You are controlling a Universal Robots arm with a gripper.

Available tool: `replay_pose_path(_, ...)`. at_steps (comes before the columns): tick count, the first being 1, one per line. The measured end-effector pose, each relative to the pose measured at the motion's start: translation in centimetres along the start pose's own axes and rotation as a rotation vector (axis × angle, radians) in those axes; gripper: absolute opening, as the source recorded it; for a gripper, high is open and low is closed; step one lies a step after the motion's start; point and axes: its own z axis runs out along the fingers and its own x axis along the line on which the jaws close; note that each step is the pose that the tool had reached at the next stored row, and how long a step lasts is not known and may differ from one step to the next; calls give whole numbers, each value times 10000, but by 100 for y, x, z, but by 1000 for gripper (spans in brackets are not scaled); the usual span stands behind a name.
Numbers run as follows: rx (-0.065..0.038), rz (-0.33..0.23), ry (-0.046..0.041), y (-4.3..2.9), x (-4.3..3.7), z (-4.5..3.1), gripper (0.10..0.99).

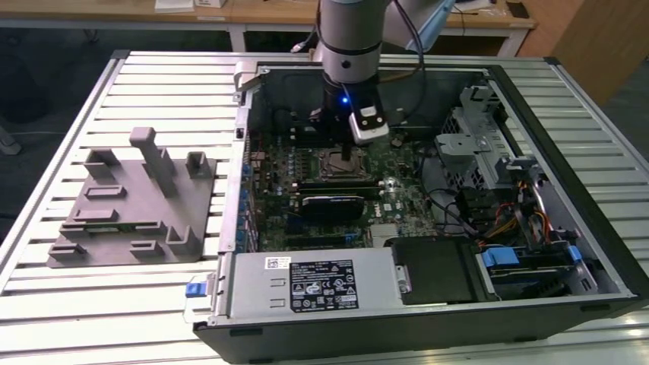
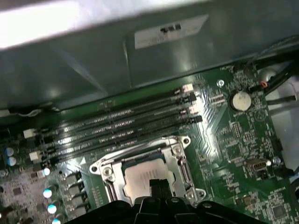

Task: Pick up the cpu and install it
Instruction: 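Install the first cpu locking lever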

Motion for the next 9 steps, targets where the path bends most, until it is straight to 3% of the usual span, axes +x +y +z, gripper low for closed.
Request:
replay_pose_path(3,151,0,281,-5,-14,2,106)
replay_pose_path(4,167,0,324,-6,-15,1,106)
replay_pose_path(9,166,1,325,-6,-15,1,106)
